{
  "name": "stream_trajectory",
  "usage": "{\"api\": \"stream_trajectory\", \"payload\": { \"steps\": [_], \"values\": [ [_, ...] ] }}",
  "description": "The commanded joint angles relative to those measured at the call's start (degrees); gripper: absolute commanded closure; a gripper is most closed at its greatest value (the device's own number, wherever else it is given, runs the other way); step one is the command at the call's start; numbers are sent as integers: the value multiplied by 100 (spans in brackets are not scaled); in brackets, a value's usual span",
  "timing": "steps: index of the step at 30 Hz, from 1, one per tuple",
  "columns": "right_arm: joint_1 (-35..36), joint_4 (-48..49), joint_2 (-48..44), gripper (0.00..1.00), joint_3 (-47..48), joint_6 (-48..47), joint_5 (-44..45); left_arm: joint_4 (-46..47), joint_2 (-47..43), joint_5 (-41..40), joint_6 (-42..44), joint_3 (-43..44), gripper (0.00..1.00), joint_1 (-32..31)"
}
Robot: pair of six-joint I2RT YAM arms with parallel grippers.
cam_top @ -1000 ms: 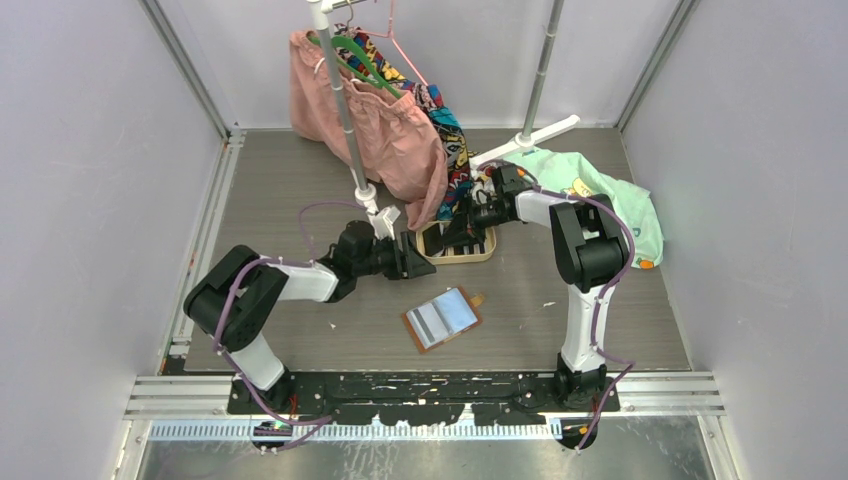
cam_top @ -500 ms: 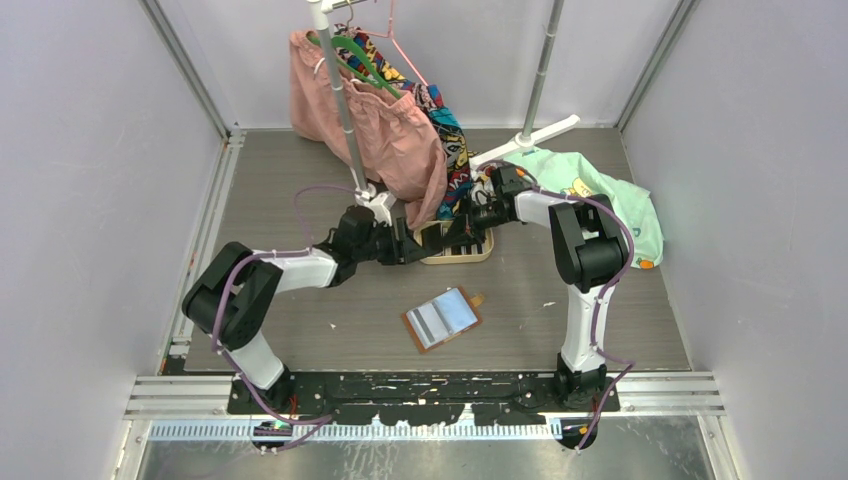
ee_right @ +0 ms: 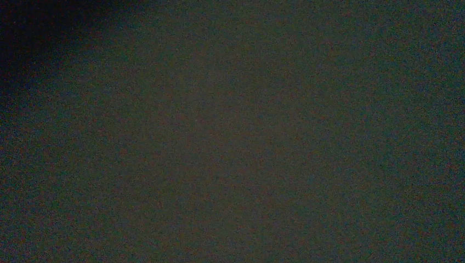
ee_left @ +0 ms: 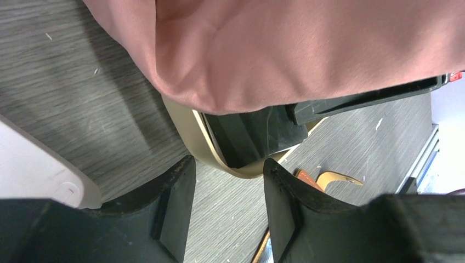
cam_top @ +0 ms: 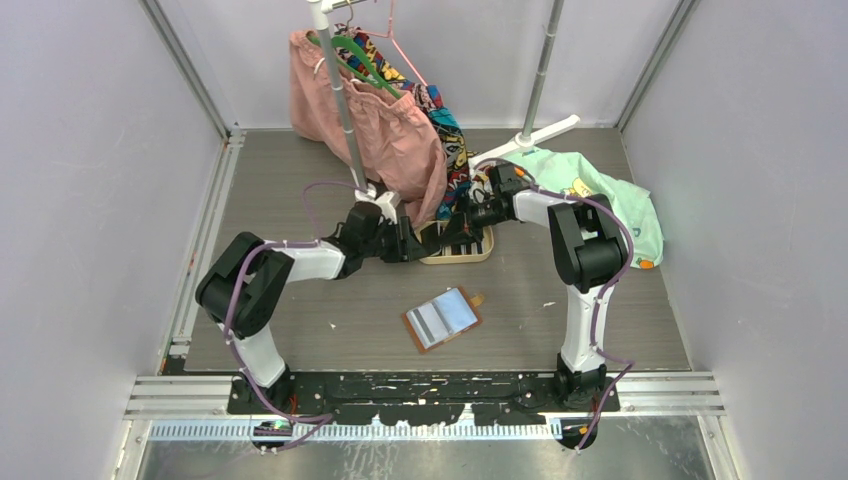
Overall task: Put the credit cards into the card holder
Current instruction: Pick up the credit card from the storage box.
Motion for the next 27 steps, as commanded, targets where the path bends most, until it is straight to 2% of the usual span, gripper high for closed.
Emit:
{"api": "stream_trajectory", "payload": {
  "steps": [1, 6, 27],
  "values": [
    [65, 462, -154, 80, 101, 277, -303, 79, 29, 69, 114, 250, 51, 13],
    [78, 111, -67, 75, 217, 59, -62, 84, 77, 143, 101, 306, 53, 14],
    [332, -100, 194, 65, 462, 11, 497, 175, 311, 444, 4, 517, 65, -39]
  ]
}}
